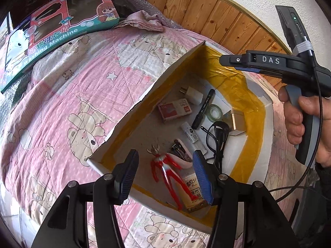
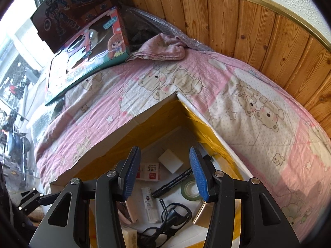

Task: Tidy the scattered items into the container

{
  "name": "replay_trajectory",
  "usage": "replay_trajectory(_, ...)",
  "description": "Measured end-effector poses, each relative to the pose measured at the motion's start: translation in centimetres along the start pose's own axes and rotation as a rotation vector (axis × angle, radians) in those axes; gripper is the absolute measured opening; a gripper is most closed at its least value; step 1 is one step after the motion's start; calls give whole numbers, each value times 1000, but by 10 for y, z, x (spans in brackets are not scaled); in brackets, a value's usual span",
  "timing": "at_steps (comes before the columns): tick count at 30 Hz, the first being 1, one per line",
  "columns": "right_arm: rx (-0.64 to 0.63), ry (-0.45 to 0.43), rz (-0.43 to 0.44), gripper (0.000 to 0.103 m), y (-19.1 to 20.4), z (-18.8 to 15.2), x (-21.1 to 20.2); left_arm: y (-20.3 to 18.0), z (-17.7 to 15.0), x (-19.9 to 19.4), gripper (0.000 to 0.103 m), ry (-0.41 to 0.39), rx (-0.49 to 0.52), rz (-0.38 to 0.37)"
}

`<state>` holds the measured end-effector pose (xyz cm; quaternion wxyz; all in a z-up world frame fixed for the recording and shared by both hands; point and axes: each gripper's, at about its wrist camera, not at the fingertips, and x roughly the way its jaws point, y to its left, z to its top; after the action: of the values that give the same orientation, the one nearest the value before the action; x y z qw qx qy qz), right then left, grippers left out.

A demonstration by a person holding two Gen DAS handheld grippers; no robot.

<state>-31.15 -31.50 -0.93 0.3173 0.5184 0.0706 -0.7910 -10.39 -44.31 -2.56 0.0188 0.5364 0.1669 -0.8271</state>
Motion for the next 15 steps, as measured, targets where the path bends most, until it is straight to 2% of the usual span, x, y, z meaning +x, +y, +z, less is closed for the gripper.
replay_trajectory(15,44,23,38,52,-3,-66,-49,3,-17,-26,56,-31,-28,-8)
